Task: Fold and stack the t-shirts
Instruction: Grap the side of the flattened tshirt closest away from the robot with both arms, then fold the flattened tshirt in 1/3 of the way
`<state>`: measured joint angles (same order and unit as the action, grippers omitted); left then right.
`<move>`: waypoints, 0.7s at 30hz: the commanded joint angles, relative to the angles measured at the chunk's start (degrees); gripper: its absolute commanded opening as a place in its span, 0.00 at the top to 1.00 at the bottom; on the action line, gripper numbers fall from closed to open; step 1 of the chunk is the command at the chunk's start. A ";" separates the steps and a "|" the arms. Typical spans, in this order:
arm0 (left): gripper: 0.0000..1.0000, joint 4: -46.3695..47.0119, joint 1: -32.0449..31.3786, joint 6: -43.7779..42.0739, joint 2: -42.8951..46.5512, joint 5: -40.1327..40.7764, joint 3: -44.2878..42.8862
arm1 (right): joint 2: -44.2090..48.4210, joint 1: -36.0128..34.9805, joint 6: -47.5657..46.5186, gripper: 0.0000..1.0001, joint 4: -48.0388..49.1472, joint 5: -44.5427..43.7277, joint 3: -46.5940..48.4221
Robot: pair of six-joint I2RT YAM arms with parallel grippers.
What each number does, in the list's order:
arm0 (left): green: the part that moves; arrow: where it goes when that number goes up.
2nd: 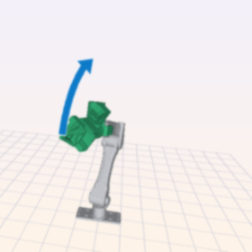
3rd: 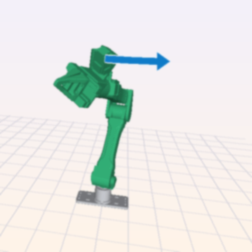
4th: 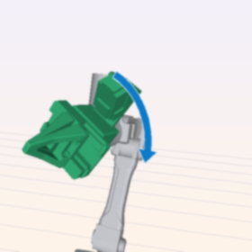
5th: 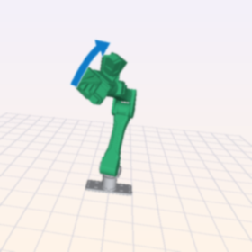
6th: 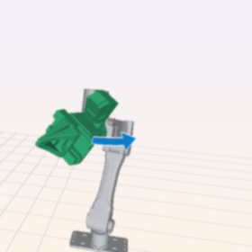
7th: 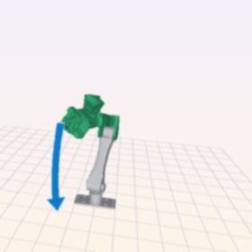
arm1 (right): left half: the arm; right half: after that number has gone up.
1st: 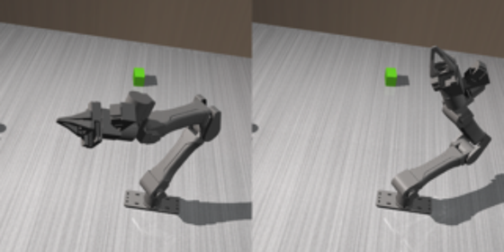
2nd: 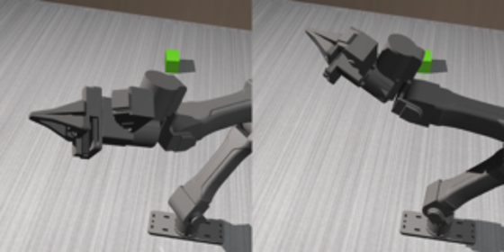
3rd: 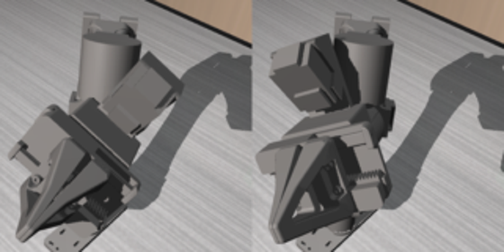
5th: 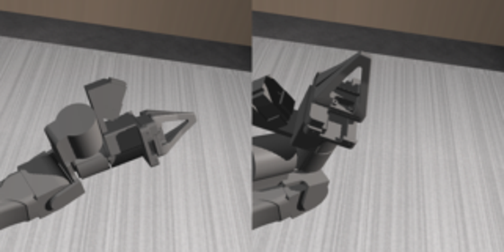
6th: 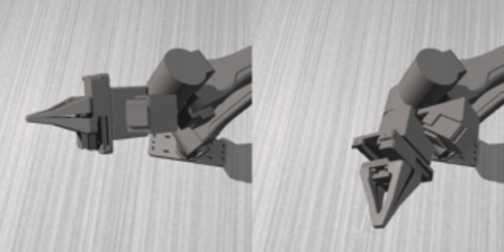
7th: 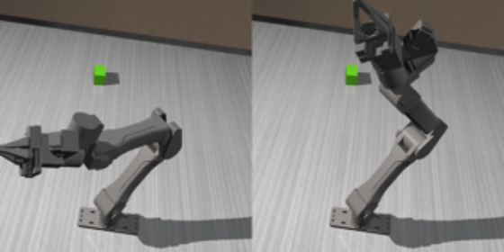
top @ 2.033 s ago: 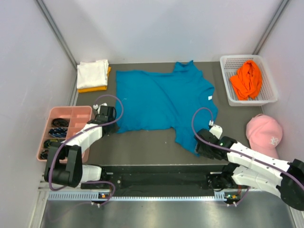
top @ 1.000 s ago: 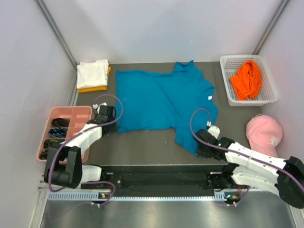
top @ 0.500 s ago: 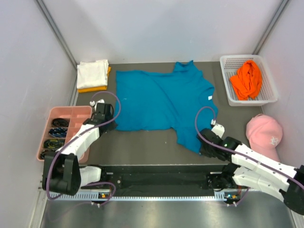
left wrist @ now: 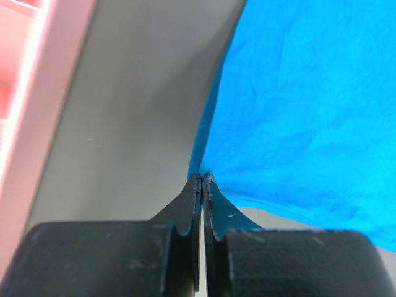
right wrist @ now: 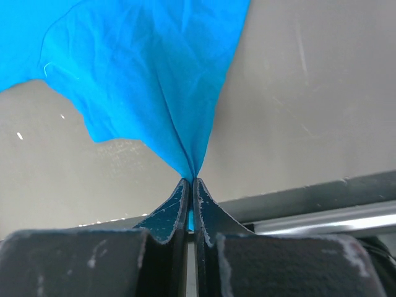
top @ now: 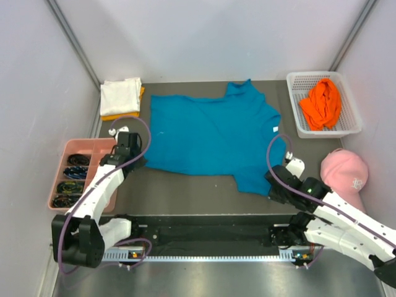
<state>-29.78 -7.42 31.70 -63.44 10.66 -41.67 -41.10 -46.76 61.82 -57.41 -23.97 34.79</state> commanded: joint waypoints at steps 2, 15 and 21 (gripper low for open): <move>1.00 -5.02 1.97 -1.73 5.51 3.75 -4.38 | 1.63 -0.70 1.46 1.00 -5.43 -3.80 4.06; 1.00 -7.14 2.59 -1.29 7.54 5.87 -4.74 | 5.51 -0.70 4.18 1.00 -9.48 -9.17 8.89; 1.00 -6.26 2.67 -1.12 6.05 5.78 -4.39 | 2.52 -0.70 0.76 1.00 -7.55 -12.33 13.80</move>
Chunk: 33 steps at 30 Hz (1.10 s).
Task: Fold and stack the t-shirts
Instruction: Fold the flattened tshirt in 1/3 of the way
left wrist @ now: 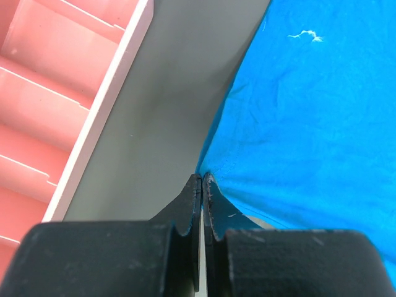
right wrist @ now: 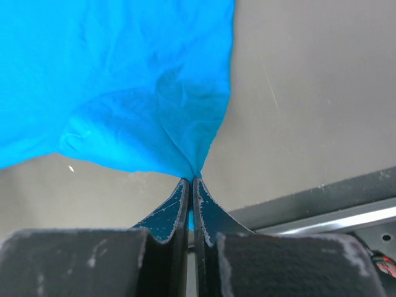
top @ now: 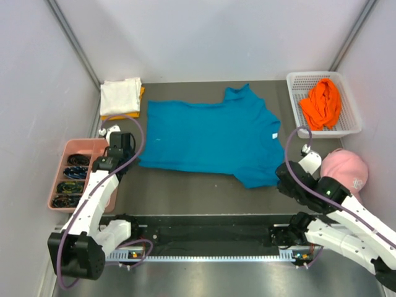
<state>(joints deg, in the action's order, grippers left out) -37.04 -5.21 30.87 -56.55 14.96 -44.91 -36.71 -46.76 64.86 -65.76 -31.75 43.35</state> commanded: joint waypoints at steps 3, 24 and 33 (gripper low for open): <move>1.00 1.35 0.47 -0.03 -1.45 1.65 -1.06 | -5.21 -0.61 -5.00 1.00 2.82 -6.39 7.61; 1.00 9.08 0.55 2.09 -10.68 2.53 -7.12 | -23.57 15.99 -31.71 1.00 24.71 0.98 20.09; 1.00 11.90 0.55 1.82 -15.78 3.76 -9.59 | -30.61 21.45 -37.08 1.00 28.93 6.17 25.02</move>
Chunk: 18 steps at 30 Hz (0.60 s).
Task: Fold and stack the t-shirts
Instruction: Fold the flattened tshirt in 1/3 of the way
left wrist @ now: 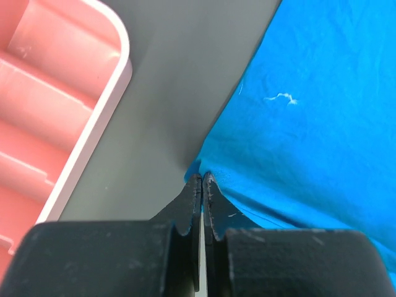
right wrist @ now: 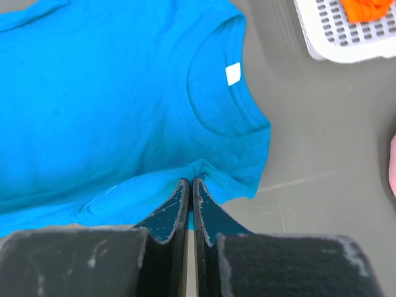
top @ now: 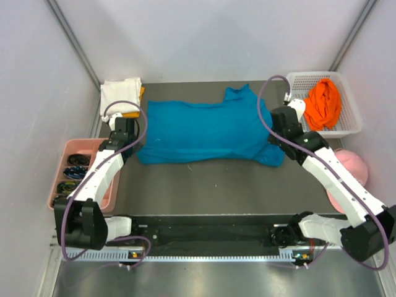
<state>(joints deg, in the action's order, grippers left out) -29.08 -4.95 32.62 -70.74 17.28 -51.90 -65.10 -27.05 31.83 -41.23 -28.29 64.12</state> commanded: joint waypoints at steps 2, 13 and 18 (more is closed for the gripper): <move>1.00 4.55 0.38 -0.01 -2.90 2.05 -3.12 | -4.41 2.61 -4.50 1.00 4.76 3.24 5.83; 1.00 7.72 1.08 -0.36 -12.22 2.85 -9.18 | -13.73 6.74 -7.22 1.00 8.62 6.32 12.16; 1.00 9.30 1.61 -0.28 -16.00 2.50 -11.47 | -18.03 8.15 -7.84 1.00 9.06 6.84 15.07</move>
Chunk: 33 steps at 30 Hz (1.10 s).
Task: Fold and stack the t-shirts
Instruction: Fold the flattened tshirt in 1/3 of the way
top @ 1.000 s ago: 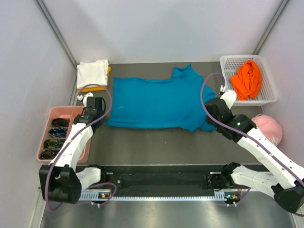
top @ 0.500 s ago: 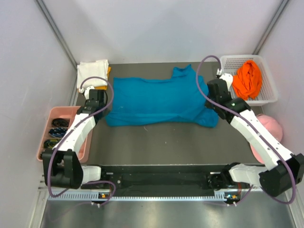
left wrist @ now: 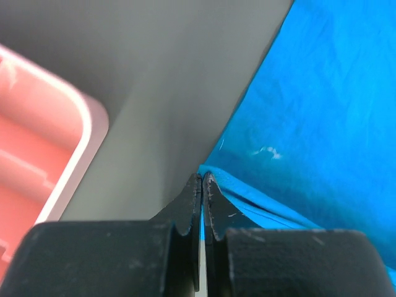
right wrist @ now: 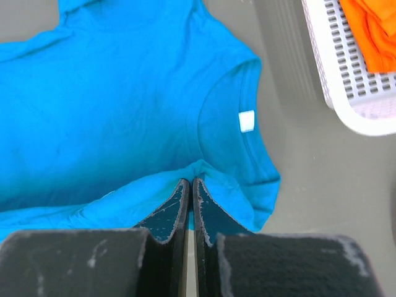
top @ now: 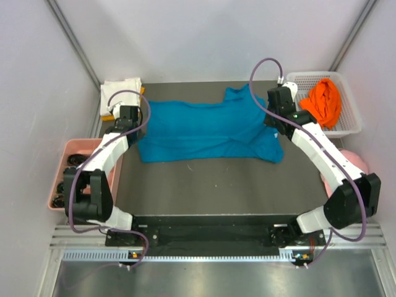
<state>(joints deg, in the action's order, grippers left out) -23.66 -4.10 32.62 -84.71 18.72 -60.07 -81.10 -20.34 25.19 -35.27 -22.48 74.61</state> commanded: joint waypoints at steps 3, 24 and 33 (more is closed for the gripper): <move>1.00 4.76 0.85 -0.28 -4.50 0.70 -4.70 | -3.80 1.79 -1.37 1.00 3.19 1.38 5.98; 1.00 9.77 0.93 -0.28 -20.84 -3.34 -12.34 | -16.54 4.16 -1.46 1.00 4.77 0.77 12.93; 1.00 10.21 0.93 -0.72 -25.15 -3.78 -14.72 | -22.08 5.13 -1.72 1.00 5.73 0.95 16.53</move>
<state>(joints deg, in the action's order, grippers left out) -15.99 -3.46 32.60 -108.47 15.14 -72.31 -101.41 -16.29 24.01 -32.12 -21.08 87.07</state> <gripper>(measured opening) 0.015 0.009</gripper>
